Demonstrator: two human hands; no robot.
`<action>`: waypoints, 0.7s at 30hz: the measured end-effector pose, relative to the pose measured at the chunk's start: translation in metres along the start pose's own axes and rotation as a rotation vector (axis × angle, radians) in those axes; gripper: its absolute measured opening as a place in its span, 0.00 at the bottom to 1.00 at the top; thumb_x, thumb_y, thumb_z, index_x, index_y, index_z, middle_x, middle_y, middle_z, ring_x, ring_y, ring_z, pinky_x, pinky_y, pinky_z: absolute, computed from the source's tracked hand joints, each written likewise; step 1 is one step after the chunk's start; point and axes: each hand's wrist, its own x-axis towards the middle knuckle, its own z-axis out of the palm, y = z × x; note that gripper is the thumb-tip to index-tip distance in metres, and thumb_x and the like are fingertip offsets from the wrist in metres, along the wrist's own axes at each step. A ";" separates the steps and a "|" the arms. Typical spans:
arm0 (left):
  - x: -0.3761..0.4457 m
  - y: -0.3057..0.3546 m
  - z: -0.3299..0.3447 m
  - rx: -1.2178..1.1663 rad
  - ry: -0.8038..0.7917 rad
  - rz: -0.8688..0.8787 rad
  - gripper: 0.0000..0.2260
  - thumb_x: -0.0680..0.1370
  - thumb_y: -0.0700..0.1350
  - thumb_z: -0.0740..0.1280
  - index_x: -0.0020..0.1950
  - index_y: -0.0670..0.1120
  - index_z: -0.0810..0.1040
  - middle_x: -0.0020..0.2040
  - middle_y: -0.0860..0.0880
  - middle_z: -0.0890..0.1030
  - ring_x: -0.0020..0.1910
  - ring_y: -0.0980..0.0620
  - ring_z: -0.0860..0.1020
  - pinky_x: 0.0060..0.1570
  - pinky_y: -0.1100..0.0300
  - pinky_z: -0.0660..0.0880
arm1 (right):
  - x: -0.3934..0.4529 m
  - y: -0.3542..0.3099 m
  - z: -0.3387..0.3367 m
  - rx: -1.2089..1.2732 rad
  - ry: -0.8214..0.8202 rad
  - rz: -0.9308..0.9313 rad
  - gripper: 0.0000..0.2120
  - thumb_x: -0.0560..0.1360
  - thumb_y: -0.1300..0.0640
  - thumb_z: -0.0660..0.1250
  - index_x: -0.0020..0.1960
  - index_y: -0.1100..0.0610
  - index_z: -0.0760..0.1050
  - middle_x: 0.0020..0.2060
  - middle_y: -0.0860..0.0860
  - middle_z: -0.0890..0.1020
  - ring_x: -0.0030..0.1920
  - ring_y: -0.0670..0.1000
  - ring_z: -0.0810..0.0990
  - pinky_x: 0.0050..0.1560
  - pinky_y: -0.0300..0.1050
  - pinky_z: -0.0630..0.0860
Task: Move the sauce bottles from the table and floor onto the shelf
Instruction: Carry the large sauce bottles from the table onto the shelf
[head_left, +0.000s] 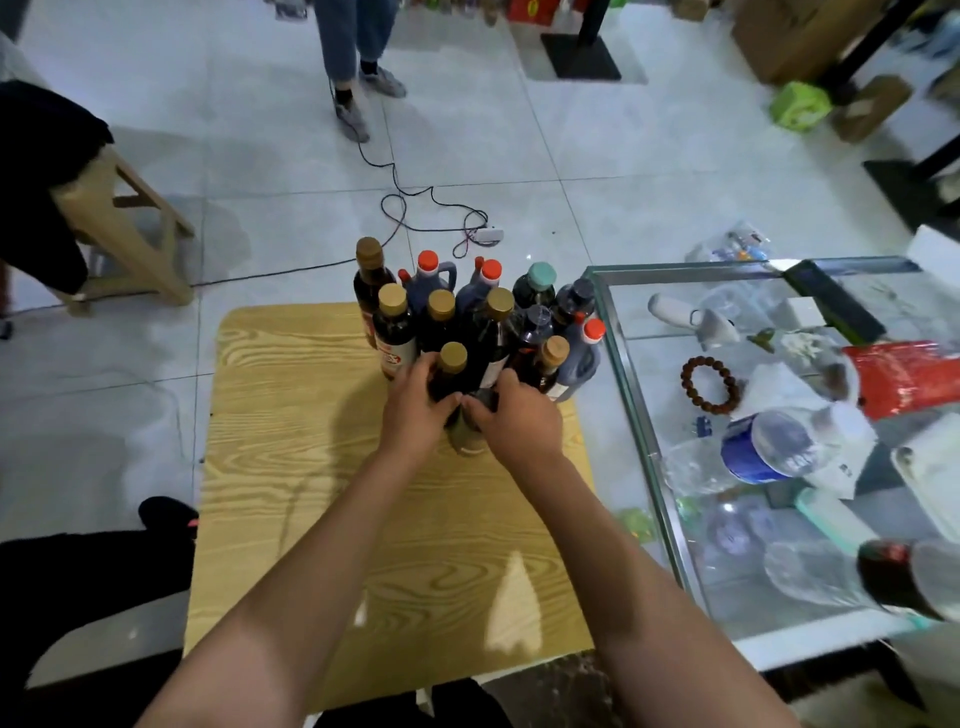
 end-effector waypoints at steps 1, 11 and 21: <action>0.001 0.000 0.001 -0.008 0.008 -0.004 0.23 0.72 0.47 0.74 0.64 0.53 0.72 0.62 0.49 0.74 0.60 0.48 0.75 0.59 0.46 0.76 | 0.001 -0.001 0.001 -0.013 0.002 0.022 0.23 0.76 0.35 0.63 0.51 0.56 0.71 0.43 0.53 0.82 0.43 0.57 0.82 0.36 0.47 0.71; 0.011 -0.006 0.003 0.002 -0.094 0.028 0.27 0.74 0.43 0.73 0.71 0.46 0.68 0.68 0.47 0.74 0.67 0.47 0.72 0.65 0.50 0.71 | -0.001 0.024 0.013 0.286 -0.181 -0.065 0.30 0.70 0.49 0.73 0.71 0.51 0.70 0.63 0.50 0.78 0.59 0.54 0.78 0.55 0.46 0.74; 0.018 -0.014 -0.001 0.005 -0.311 0.148 0.34 0.72 0.40 0.73 0.71 0.54 0.60 0.69 0.49 0.72 0.67 0.49 0.71 0.61 0.55 0.69 | -0.006 0.024 0.034 0.631 -0.056 0.090 0.15 0.71 0.59 0.76 0.48 0.52 0.69 0.42 0.48 0.77 0.39 0.45 0.73 0.35 0.32 0.68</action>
